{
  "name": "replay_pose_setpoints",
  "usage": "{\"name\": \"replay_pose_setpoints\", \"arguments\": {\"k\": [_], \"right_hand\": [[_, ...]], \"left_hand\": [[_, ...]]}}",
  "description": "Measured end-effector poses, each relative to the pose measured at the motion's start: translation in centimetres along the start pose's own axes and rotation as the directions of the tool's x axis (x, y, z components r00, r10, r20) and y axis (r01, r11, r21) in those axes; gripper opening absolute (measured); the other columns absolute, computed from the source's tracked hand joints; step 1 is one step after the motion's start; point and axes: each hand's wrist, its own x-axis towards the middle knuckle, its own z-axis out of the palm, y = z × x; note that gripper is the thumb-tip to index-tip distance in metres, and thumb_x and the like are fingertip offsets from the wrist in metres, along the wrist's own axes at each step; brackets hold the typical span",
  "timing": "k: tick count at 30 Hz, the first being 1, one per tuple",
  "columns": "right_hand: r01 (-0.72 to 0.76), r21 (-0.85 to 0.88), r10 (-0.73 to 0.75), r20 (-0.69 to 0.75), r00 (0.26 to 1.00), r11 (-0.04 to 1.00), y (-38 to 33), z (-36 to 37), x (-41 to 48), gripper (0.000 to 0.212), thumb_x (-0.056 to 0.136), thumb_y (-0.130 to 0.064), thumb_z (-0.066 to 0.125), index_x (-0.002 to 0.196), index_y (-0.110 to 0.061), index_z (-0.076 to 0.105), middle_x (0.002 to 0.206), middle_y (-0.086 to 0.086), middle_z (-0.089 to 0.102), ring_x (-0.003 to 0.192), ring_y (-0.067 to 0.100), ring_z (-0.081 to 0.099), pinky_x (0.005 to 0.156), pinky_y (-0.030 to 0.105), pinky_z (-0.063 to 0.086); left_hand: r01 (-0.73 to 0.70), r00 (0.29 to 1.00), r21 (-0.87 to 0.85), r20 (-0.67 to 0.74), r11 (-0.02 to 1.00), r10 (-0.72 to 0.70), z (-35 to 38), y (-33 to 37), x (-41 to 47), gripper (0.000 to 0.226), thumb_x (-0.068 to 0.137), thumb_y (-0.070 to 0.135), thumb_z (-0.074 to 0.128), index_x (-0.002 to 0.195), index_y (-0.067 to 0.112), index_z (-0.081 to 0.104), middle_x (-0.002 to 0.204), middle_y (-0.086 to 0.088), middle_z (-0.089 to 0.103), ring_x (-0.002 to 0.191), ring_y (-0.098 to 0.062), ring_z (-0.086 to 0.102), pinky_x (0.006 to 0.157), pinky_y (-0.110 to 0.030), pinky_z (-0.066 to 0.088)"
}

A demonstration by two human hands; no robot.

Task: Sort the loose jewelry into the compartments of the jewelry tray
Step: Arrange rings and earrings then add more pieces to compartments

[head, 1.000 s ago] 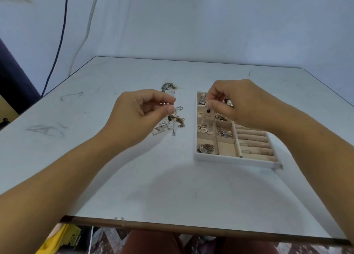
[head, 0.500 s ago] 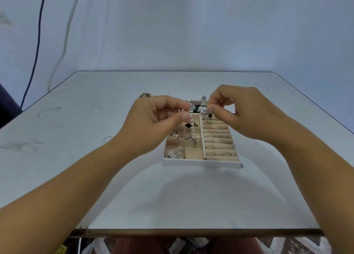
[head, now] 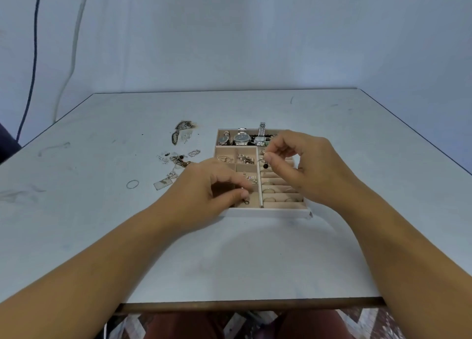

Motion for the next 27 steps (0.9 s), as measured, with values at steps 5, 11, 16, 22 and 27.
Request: {"name": "replay_pose_setpoints", "arguments": {"k": [5,11,16,22,27], "right_hand": [[-0.003,0.011,0.002,0.016,1.0,1.0,0.4,0.3,-0.2,0.002,0.087,-0.015,0.064,0.085,-0.016,0.064,0.076,-0.011,0.064,0.075,0.003,0.058,0.071,0.009,0.042],[-0.025,0.023,0.024,0.046,0.999,0.999,0.3,0.5,-0.5,0.004,0.088,-0.016,0.063,0.085,-0.018,0.064,0.077,-0.011,0.064,0.077,0.006,0.059,0.073,0.016,0.047],[-0.009,0.062,0.006,0.059,0.998,0.998,-0.2,1.0,-0.6,0.004,0.088,-0.017,0.063,0.085,-0.019,0.064,0.078,-0.011,0.064,0.077,0.007,0.06,0.071,0.016,0.047],[0.054,0.029,-0.057,0.121,0.991,0.998,-0.4,2.4,-0.8,0.003,0.085,-0.02,0.065,0.082,-0.02,0.064,0.078,-0.017,0.059,0.081,0.002,0.055,0.071,0.012,0.04],[0.029,-0.15,-0.008,0.14,0.99,0.988,0.5,3.7,-1.0,0.005,0.077,-0.03,0.068,0.076,-0.024,0.069,0.094,-0.009,0.057,0.096,0.017,0.049,0.082,0.038,0.044]], "left_hand": [[-0.034,0.998,0.161,-0.053,0.986,0.043,-0.6,-1.3,0.0,0.029,0.078,0.043,0.07,0.105,0.032,0.071,0.107,0.02,0.064,0.114,-0.01,0.051,0.096,-0.031,0.042],[0.039,0.985,0.22,0.155,0.975,-0.075,-2.9,-2.5,-0.5,0.087,0.065,0.076,0.061,0.14,0.036,0.041,0.149,0.023,0.031,0.143,0.002,0.011,0.115,-0.039,0.024],[0.054,0.965,0.345,0.224,0.937,-0.138,-3.0,-3.2,-0.5,0.102,0.06,0.083,0.058,0.146,0.035,0.029,0.154,0.02,0.02,0.142,0.005,0.013,0.116,-0.038,0.025],[0.045,0.977,0.318,0.186,0.947,-0.108,-2.7,-3.3,-0.6,0.1,0.059,0.082,0.06,0.144,0.034,0.035,0.152,0.02,0.026,0.138,0.005,0.023,0.114,-0.032,0.028],[0.043,0.977,0.317,0.183,0.947,-0.106,-2.7,-3.2,-0.5,0.099,0.059,0.081,0.06,0.143,0.034,0.036,0.152,0.02,0.026,0.138,0.005,0.024,0.112,-0.028,0.028]]}}
